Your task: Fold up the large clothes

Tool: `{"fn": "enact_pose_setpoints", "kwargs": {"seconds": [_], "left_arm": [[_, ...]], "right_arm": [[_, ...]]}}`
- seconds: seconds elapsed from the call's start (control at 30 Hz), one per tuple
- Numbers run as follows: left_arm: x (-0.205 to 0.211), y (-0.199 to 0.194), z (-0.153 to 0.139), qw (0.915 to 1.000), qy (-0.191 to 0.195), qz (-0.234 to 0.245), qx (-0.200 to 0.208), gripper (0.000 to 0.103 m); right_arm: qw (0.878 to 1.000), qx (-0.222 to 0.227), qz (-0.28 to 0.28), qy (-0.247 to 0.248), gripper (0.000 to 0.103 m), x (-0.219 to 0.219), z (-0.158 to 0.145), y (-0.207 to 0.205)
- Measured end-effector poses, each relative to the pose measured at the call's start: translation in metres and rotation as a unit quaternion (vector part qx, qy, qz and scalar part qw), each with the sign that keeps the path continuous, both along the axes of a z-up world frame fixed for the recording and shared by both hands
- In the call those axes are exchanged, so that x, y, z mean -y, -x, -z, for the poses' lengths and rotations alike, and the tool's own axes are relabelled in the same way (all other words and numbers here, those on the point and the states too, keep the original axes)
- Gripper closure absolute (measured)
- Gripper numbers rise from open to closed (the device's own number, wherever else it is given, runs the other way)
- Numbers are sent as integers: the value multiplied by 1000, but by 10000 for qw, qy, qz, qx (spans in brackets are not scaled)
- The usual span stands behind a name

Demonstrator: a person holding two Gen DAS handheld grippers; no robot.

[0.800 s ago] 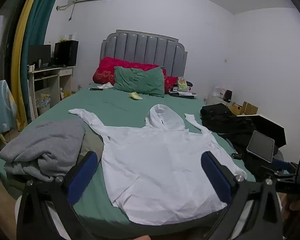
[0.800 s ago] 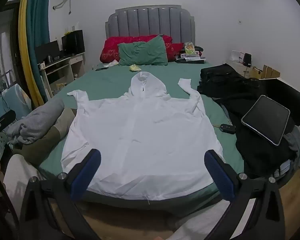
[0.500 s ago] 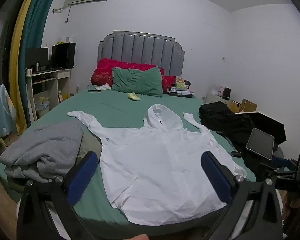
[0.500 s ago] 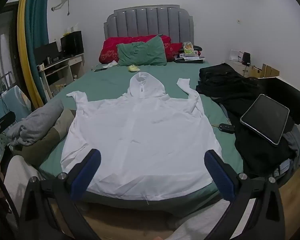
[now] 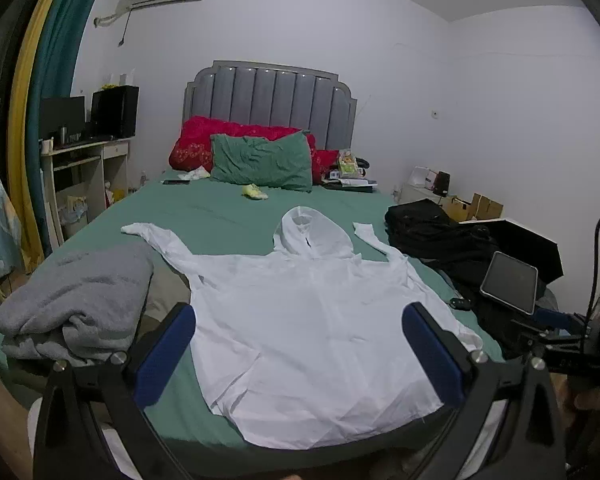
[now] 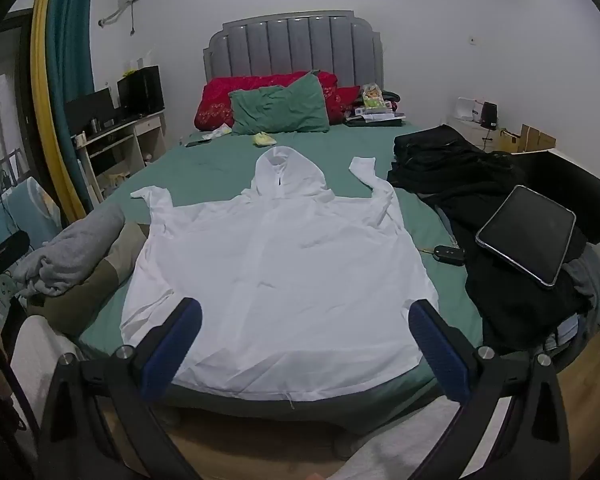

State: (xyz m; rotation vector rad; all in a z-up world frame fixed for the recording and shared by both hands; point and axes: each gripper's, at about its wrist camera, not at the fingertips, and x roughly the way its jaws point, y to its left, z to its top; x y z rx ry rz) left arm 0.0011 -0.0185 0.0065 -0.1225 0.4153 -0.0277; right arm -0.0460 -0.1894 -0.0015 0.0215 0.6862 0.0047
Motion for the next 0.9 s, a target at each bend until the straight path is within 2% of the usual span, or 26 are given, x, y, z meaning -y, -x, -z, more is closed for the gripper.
{"fn": "enact_pose_setpoints", "kwargs": {"seconds": [0.9], "left_arm": [[11, 12, -9, 9998, -63, -47, 204, 0]], "right_arm": [[9999, 149, 44, 11, 1, 7, -8, 9]]}}
